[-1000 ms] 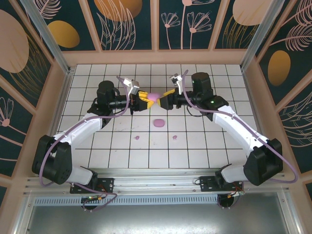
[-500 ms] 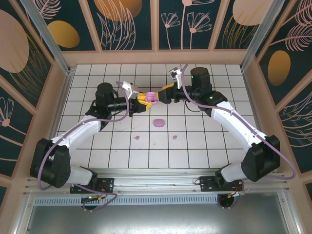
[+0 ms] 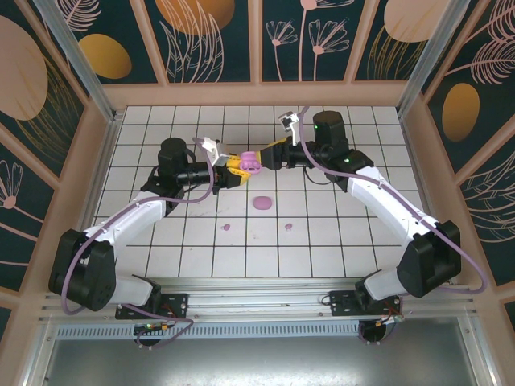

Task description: Insert the wireless bluetooth earbuds into the charging case

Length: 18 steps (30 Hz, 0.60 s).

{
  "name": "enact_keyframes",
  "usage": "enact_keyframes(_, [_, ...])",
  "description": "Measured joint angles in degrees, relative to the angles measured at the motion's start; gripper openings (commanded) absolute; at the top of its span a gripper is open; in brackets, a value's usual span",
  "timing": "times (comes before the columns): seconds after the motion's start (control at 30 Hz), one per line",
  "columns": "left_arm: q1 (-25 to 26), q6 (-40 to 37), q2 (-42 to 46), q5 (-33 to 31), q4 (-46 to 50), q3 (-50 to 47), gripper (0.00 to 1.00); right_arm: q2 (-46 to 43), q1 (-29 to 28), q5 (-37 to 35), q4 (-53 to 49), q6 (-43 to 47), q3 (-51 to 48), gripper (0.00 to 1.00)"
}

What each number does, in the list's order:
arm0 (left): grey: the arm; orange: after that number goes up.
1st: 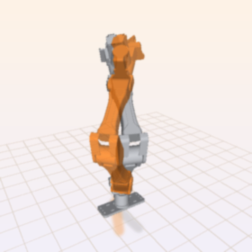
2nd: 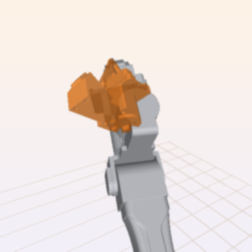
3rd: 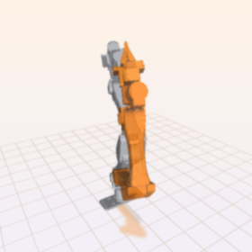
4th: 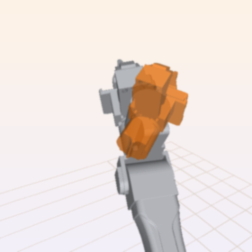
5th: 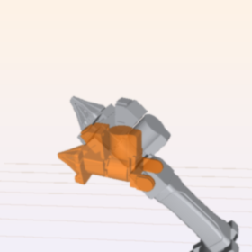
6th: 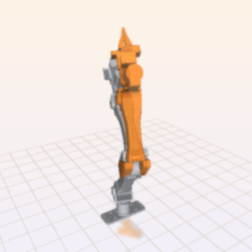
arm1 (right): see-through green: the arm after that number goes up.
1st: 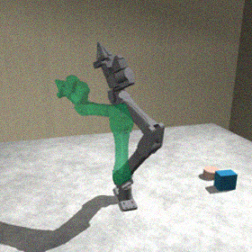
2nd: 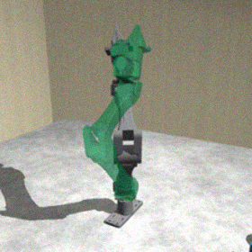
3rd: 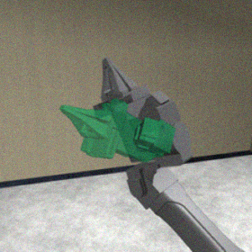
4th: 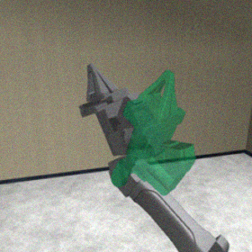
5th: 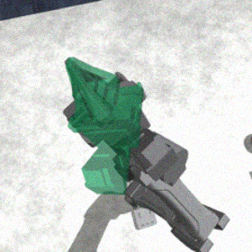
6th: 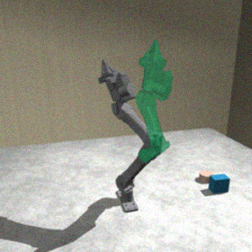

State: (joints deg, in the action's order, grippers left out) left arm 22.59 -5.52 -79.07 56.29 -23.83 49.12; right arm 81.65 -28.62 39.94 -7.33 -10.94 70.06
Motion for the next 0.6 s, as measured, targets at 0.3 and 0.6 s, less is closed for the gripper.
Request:
enact_keyframes(0.3, [0.0, 2.2, -0.5, 0.2, -2.1, 0.0, 0.00, -0.8, 0.0, 0.4, -0.2, -0.3, -0.2, 0.75])
enact_keyframes(0.6, [0.1, 3.2, -0.6, 0.2, -3.2, 0.0, 0.00, -1.4, -0.1, 0.5, -0.2, -0.6, -0.5, 0.75])
